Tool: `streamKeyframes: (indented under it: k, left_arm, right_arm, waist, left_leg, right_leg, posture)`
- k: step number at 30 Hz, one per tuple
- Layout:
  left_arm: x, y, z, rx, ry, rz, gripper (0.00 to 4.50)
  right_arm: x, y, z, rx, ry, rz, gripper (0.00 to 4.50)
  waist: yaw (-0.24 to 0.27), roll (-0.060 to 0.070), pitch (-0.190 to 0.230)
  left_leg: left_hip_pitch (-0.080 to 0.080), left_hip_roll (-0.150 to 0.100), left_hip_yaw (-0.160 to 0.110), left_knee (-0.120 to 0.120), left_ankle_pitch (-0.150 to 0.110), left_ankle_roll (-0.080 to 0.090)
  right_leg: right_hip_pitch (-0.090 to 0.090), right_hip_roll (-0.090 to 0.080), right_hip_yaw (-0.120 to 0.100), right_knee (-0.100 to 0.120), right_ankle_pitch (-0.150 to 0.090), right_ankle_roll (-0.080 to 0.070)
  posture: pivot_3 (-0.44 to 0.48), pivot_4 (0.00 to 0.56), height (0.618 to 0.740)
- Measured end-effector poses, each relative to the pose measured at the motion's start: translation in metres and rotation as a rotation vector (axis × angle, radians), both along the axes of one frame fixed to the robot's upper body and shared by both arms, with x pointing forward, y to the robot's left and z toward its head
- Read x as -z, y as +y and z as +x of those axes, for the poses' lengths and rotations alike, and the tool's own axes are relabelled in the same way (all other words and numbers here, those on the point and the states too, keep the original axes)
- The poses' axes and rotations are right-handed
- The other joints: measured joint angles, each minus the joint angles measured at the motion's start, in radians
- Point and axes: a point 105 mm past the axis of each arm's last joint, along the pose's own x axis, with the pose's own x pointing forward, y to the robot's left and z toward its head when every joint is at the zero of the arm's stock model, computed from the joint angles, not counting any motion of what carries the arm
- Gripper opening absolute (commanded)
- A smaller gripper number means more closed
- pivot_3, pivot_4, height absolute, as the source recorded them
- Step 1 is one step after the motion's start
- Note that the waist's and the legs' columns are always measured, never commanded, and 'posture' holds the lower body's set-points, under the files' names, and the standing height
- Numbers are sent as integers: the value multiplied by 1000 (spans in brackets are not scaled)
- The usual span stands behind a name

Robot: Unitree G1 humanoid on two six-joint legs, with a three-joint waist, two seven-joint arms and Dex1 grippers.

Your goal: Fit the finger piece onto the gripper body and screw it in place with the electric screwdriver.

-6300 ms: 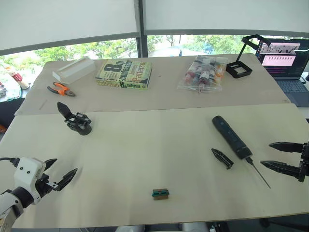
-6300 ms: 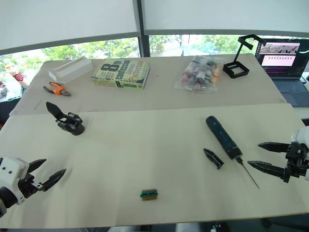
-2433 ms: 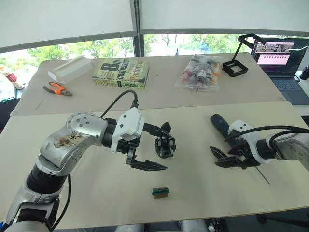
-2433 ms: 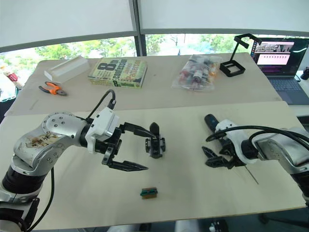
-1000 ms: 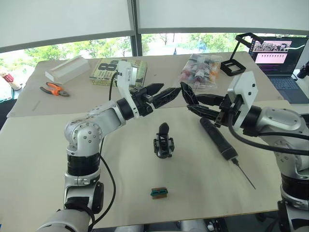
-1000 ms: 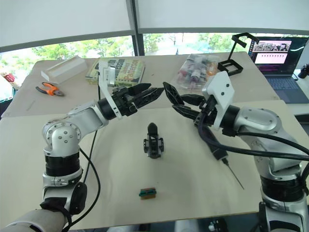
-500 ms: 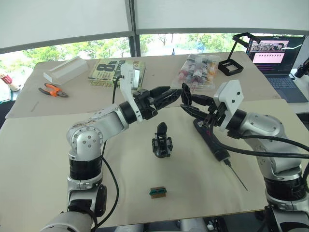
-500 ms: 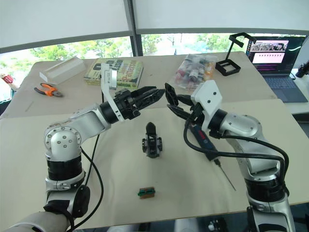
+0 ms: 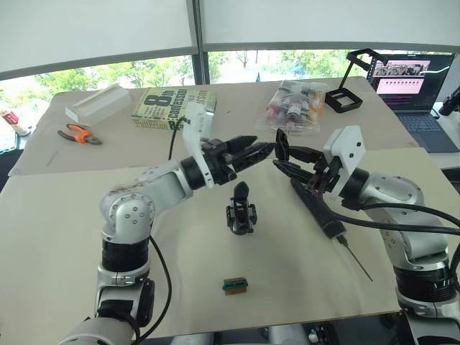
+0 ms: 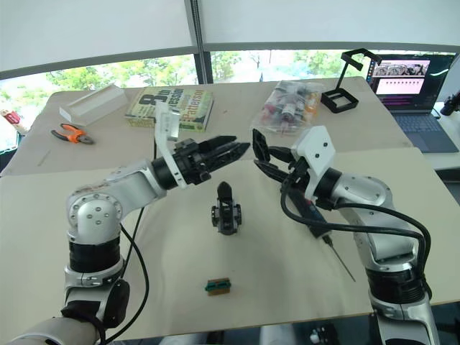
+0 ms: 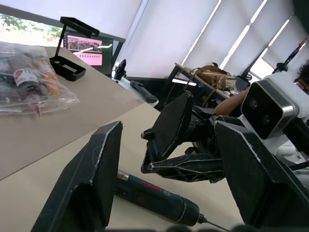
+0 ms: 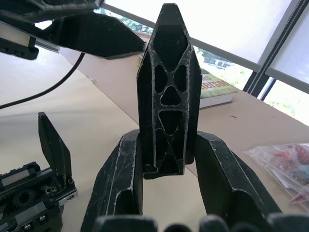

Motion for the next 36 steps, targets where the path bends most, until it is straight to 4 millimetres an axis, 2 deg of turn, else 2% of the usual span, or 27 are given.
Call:
streamKeyframes:
  k: [4,18,19,20,23,25,26,33,34,36]
  left_arm:
    - [3,-13,0,-2,-40,27,3223]
    - [-3,-16,10,-67,-84,0,3223]
    - [-3,-17,10,-67,-84,-1,2700]
    - [-3,-17,10,-67,-84,-2,2421]
    - [-2,-18,11,-69,-78,-5,958]
    - [0,-17,13,-79,-75,-3,202]
    - [1,-17,13,-79,-72,-2,82]
    - [2,-19,14,-61,-64,-8,77]
    - [1,-19,13,-56,-67,-7,77]
    - [-3,-18,14,-38,-79,10,77]
  right_arm:
    - [1,8,0,-11,-1,-7,1174]
    - [-4,14,-3,-14,-7,-17,1174]
    - [-4,14,-3,-14,-7,-17,1174]
    - [-4,14,-3,-14,-6,-17,1174]
    - [-3,14,-3,-14,-7,-20,1174]
    - [-3,13,-3,-4,-16,-37,1172]
    - [-2,12,-3,-2,-18,-46,1146]
    - [-2,7,-5,11,-79,-107,1131]
    - [-3,7,-5,8,-92,-117,2135]
    - [-4,7,-10,-27,-101,-152,2778]
  waist:
    - [0,0,0]
    - [1,0,0]
    - [1,0,0]
    - [1,0,0]
    - [1,0,0]
    - [1,0,0]
    - [1,0,0]
    - [1,0,0]
    - [1,0,0]
    - [1,0,0]
  left_leg:
    - [0,0,1,0,0,0]
    - [0,1,1,0,0,0]
    - [0,1,1,0,0,0]
    - [0,1,1,0,0,0]
    - [0,1,1,0,0,0]
    - [0,1,1,0,0,0]
    - [0,1,1,0,0,0]
    - [0,1,1,0,0,0]
    - [0,1,1,0,0,0]
    - [0,1,1,0,0,0]
  right_leg:
    - [0,0,1,0,0,0]
    - [0,1,1,-1,0,-1]
    - [0,1,0,-1,0,-1]
    - [0,1,1,0,0,-1]
    - [0,1,1,0,0,-1]
    - [0,1,1,0,0,-1]
    - [0,1,1,0,0,-1]
    - [0,1,0,-1,0,-1]
    - [0,1,0,-1,0,-1]
    - [0,1,0,0,0,-1]
  posture:
    - [0,150,738]
    - [0,150,738]
    - [0,150,738]
    - [0,150,738]
    - [0,150,738]
    - [0,150,738]
    - [0,150,738]
    - [0,150,738]
    - [0,150,738]
    - [0,150,738]
